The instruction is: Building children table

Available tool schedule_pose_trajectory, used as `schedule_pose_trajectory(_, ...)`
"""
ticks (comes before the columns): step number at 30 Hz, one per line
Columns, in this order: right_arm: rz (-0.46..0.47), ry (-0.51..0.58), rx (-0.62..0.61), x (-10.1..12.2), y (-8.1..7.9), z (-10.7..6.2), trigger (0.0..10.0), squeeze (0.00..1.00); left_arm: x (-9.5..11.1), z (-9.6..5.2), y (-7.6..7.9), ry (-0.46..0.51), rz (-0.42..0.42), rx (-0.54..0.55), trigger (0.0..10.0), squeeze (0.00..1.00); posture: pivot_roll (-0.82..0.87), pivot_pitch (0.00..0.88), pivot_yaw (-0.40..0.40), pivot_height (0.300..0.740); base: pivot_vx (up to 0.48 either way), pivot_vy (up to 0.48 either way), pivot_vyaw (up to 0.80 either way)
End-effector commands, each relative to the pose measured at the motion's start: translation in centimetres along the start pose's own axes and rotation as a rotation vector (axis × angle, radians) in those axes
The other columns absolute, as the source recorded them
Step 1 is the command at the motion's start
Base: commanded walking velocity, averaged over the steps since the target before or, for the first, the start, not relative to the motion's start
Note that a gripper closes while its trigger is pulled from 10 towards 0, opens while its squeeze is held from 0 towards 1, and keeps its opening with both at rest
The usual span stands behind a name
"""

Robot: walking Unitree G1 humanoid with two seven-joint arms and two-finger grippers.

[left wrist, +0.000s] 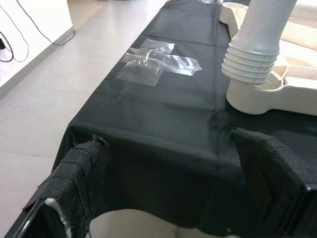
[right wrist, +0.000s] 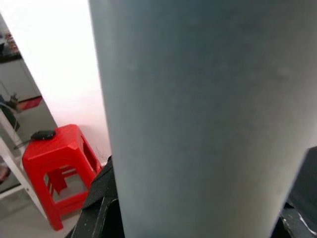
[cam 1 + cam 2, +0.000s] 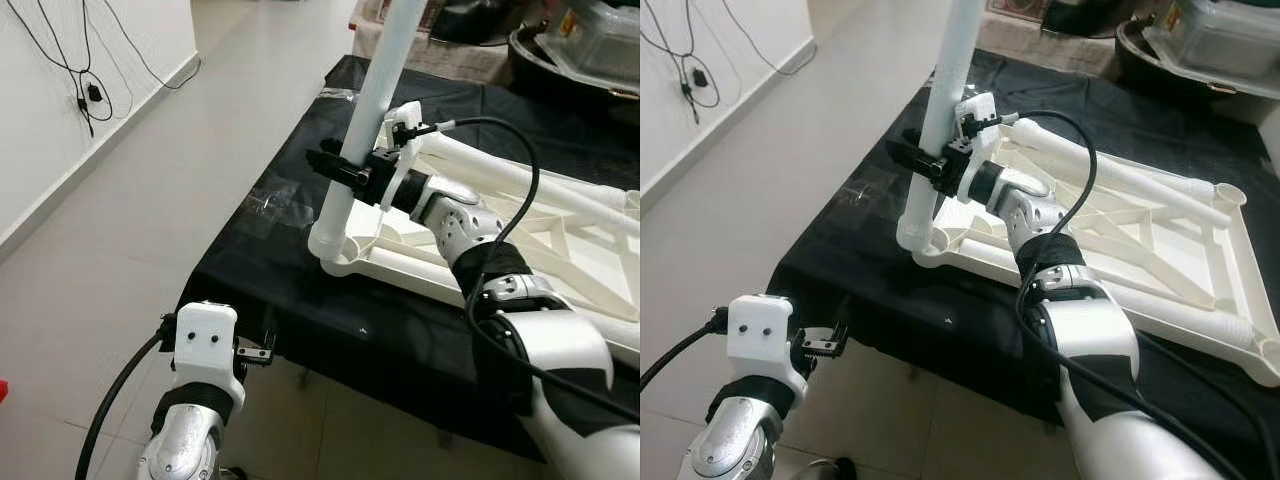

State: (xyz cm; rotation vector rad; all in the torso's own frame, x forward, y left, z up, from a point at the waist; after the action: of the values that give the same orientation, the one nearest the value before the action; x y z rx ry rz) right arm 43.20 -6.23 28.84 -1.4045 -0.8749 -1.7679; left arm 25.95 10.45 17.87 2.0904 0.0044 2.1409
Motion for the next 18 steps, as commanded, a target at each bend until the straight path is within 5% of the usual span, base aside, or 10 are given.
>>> schedule_pose_trajectory(1, -0.011, -0.058, -0.005, -1.2, 0.2, -0.5, 10.0, 0.0, -0.2, -0.2, 0.2, -0.016, 0.006, -0.008, 10.0, 0.0, 0.1, 0.243, -0.125, 0.74, 0.0, 0.0, 0.0)
schedule_pose_trajectory(10, -0.014, -0.082, 0.003, -1.3, 0.7, -1.4, 10.0, 0.0, 0.0, -0.1, 0.1, -0.018, 0.019, -0.007, 10.0, 0.0, 0.1, 0.243, -0.124, 0.74, 0.0, 0.0, 0.0)
schedule_pose_trajectory(18, 0.04, -0.08, 0.156, -2.1, -0.9, -2.2, 10.0, 0.0, 0.1, -0.1, 0.1, -0.016, 0.021, -0.005, 10.0, 0.0, 0.1, 0.245, -0.12, 0.74, 0.0, 0.0, 0.0)
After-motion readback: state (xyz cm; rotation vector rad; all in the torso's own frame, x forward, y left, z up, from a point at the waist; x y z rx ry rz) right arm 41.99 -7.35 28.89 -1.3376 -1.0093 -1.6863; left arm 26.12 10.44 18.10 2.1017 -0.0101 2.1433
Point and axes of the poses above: a point about 5 cm out from each wrist's last joint towards the gripper, its own z axis pointing out of the wrist towards the gripper, its own x axis along the axis of the wrist's last joint, y = z × x, the point moved 6 cm from there along z, pointing out of the wrist towards the gripper, and after that the axes turned 4 degrees about -z, right-handed, at the moved point
